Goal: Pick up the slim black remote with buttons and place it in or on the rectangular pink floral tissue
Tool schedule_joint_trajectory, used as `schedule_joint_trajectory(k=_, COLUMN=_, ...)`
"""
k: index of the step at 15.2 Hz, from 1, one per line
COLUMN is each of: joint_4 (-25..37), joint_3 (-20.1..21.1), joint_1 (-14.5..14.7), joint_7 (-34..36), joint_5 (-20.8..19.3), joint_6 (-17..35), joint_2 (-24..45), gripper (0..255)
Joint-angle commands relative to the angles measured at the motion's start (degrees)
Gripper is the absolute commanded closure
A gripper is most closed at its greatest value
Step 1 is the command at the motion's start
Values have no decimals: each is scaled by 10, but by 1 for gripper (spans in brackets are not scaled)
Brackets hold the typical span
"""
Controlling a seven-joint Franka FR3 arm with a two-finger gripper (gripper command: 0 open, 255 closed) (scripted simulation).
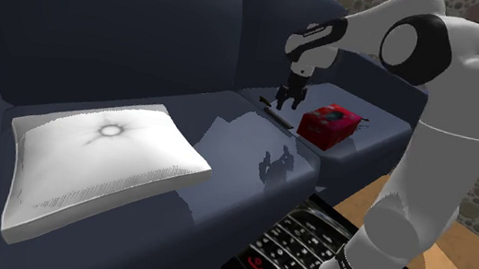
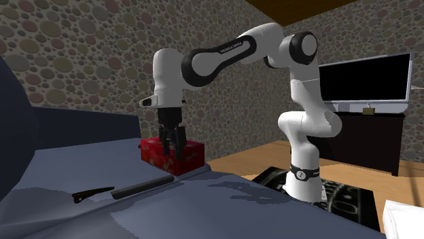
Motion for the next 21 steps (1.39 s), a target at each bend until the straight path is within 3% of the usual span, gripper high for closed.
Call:
schedule_joint_trajectory(k=1, joint_4=32, joint_3=-2, joint_1=-13, joint_7=-13, joint_5=18, joint_6=4, joint_2=40, gripper=0)
schedule_joint_trajectory(k=6, joint_4=142, joint_3=1, joint_1=-54, joint_7=-38, joint_5=62, joint_6=-4, joint_2=152, gripper=0)
schedule_joint_trajectory(k=14, joint_4=122, joint_3=8, joint_1=-57, joint_7=-46, joint_5=74, joint_6=42, joint_2=179, gripper=0)
schedule_joint_trajectory(k=21, joint_4=122, joint_3=8, joint_1=-57, joint_7=-46, joint_5=74, joint_6=42, joint_2=179, gripper=0)
